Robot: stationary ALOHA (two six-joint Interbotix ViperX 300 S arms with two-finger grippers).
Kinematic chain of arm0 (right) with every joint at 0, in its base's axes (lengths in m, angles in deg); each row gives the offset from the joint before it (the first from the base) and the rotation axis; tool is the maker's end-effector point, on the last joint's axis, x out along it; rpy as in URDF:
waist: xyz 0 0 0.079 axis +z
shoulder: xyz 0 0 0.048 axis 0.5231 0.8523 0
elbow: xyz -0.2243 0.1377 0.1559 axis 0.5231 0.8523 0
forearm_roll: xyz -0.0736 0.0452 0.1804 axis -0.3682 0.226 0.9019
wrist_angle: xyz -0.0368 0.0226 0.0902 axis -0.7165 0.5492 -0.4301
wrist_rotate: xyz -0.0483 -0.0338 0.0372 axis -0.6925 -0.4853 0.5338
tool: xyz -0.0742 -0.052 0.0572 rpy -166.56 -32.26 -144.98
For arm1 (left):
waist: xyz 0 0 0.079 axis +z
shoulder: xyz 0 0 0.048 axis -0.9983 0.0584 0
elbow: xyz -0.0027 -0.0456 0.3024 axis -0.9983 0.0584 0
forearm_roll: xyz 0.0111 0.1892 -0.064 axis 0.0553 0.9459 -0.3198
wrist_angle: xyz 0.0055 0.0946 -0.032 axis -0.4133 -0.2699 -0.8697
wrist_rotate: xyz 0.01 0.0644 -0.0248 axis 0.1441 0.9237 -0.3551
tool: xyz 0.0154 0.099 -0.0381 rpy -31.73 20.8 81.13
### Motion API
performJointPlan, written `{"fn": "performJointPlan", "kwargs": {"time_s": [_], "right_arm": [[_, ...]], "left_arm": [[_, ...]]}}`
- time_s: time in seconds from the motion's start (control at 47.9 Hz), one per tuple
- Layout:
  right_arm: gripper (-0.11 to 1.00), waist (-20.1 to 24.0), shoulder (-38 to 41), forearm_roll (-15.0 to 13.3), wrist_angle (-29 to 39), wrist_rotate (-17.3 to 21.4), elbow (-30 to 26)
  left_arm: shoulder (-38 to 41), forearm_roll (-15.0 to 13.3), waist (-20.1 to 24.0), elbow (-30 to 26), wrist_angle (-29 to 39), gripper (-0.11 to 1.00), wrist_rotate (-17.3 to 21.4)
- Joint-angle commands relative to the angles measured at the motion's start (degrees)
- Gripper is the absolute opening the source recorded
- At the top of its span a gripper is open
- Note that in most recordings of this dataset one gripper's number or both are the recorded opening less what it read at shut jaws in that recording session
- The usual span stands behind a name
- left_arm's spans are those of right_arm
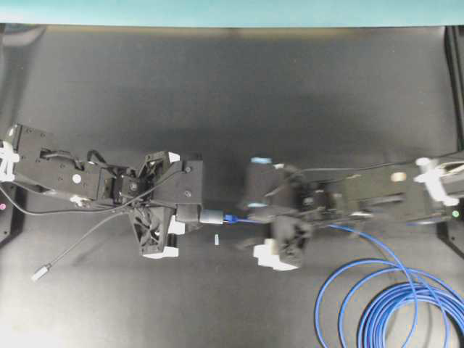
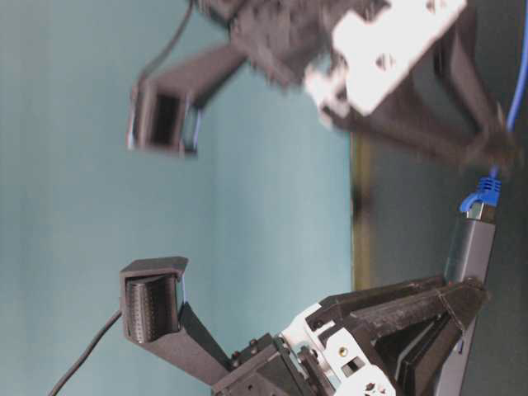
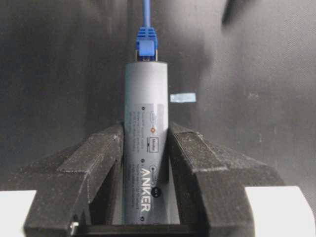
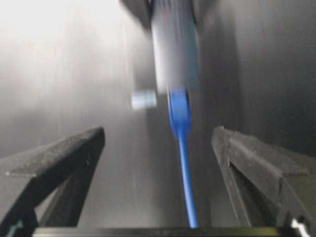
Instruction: Insert the LAN cable into the hub.
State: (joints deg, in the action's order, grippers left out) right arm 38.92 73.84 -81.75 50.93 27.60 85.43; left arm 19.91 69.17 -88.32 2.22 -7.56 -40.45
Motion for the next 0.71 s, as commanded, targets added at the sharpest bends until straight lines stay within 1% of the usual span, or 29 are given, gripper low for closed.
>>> {"fn": "performJointPlan", "kwargs": {"time_s": [0.0, 0.104, 0.23, 0.417, 0.689], "right_arm": [[0.86, 0.2, -3.3, 0.1, -0.7, 1.8, 2.4], [0.86, 0.2, -5.4, 0.1, -2.3, 3.6, 4.7], [0.86, 0.3, -6.7, 0.1, -5.3, 4.2, 6.8], [0.86, 0.3, -6.8, 0.1, -6.8, 4.1, 7.1], [0.86, 0.3, -6.9, 0.1, -6.8, 4.1, 7.2]], "left_arm": [[-0.2, 0.2, -0.2, -0.3, -0.7, 0.28, 0.0], [0.6, 0.2, -0.3, 0.5, -2.4, 0.28, -0.1], [0.9, 0.2, -0.5, 1.3, -4.7, 0.28, 0.0], [1.9, 0.2, -0.8, 1.9, -5.0, 0.28, -0.5], [2.4, 0.2, -1.3, 1.3, -5.9, 0.28, -1.0]]}}
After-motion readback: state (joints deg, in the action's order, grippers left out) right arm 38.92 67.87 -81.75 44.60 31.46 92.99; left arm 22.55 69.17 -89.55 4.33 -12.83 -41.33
